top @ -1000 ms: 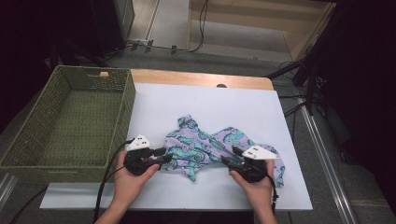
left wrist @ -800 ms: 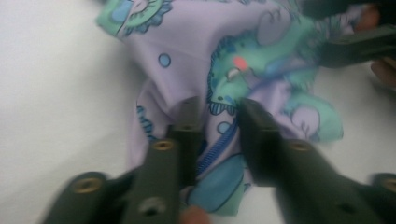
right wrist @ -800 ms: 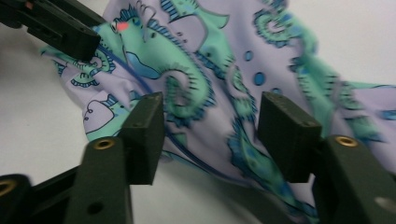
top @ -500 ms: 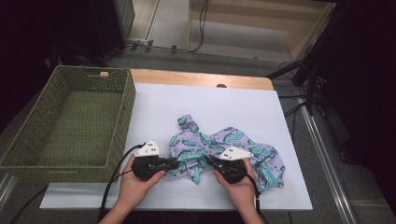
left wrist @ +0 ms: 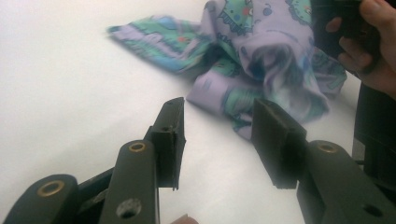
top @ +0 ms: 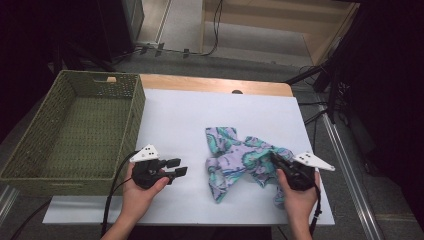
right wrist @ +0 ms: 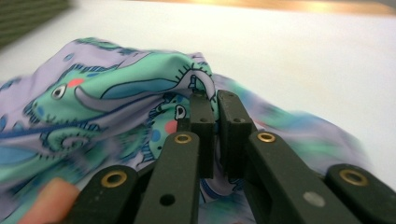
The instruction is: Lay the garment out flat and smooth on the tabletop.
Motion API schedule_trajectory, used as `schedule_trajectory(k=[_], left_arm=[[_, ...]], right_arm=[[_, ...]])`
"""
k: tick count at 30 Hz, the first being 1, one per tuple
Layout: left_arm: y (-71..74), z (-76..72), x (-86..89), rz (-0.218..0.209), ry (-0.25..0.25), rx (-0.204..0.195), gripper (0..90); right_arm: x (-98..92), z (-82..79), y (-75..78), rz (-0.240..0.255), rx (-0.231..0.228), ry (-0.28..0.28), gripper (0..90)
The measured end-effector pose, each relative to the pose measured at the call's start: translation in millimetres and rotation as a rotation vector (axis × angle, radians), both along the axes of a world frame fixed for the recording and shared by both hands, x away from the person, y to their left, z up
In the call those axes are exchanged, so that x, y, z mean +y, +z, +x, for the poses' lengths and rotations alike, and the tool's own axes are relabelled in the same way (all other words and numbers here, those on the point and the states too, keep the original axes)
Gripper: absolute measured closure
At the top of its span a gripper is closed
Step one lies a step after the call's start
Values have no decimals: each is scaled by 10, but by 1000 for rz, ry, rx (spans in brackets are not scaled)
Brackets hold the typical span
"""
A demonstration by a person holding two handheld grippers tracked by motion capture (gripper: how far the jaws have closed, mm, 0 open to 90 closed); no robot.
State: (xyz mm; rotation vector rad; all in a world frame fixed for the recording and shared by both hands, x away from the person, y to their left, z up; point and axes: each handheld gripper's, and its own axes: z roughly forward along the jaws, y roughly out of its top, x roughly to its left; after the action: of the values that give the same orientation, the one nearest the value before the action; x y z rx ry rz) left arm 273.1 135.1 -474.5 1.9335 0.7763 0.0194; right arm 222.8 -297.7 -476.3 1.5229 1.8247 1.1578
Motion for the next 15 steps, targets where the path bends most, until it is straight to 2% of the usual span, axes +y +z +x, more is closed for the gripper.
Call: schedule_trajectory(k=[1,3,5,7,8,9,10,13,14,15], left_arm=[[-5,1,-4,1,0,0,546],[-12,6,-8,4,0,6,547],[-18,8,-16,5,-2,7,547],[-25,2,-37,7,-8,8,547],[-29,-4,-51,8,-11,8,547],[-33,-12,-65,10,-15,10,547],[-37,-17,-78,15,-22,7,547],[-58,-36,-123,24,-33,10,547],[-70,-41,-139,26,-39,12,547],[-85,-45,-158,30,-42,14,547]], right_arm=[[-141,-13,-35,9,26,-75,777],[-188,-18,-42,18,33,-87,748],[-209,-44,-15,24,13,-68,675],[-119,-75,77,-3,-20,-17,595],[-119,-75,77,-3,-20,-17,595],[-14,-110,144,-22,-52,6,551],[-14,-110,144,-22,-52,6,551],[146,-209,256,-55,-113,-3,492],[187,-230,286,-46,-124,9,484],[275,-250,311,-36,-123,53,477]])
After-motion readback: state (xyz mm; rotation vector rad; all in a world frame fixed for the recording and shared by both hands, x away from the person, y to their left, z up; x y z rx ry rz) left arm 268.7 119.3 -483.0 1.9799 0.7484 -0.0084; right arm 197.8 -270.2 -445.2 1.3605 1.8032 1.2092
